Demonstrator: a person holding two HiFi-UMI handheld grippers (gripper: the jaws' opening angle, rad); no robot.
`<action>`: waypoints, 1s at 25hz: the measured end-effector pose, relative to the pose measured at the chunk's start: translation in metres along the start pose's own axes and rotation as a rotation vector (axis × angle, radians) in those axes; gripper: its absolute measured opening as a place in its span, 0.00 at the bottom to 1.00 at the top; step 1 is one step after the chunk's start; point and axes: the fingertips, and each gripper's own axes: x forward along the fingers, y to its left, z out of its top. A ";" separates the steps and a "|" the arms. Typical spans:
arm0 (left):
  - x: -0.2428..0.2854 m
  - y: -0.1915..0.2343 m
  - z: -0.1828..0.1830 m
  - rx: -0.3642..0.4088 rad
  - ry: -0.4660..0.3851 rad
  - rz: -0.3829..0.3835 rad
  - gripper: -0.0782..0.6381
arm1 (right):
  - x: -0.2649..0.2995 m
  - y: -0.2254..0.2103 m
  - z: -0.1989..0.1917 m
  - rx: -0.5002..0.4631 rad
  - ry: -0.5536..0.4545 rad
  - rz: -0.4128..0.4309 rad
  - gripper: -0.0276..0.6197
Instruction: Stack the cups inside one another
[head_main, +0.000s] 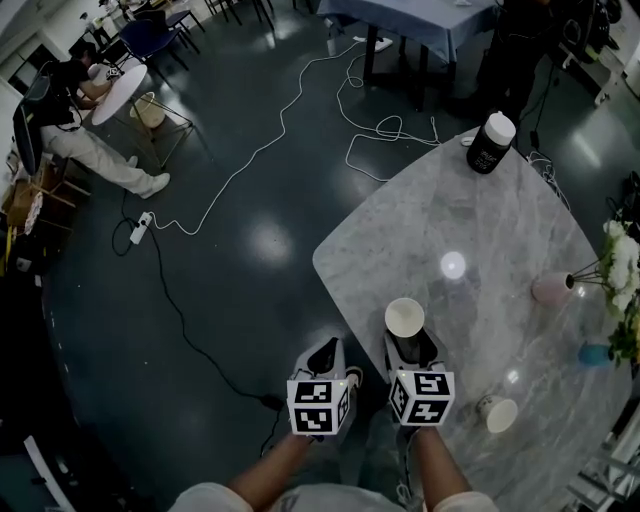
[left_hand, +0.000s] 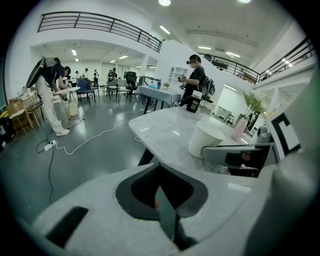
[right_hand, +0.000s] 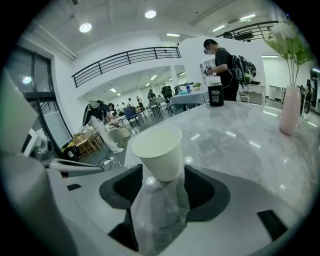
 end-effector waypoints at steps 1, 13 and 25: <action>0.001 0.000 -0.001 -0.005 0.004 -0.003 0.10 | 0.002 0.000 0.001 -0.005 0.000 0.000 0.38; 0.004 -0.001 -0.011 -0.009 0.025 -0.042 0.10 | 0.015 0.002 0.002 -0.014 -0.021 -0.039 0.39; 0.001 -0.004 -0.008 0.003 0.027 -0.064 0.10 | -0.001 -0.003 0.007 0.037 -0.061 -0.069 0.39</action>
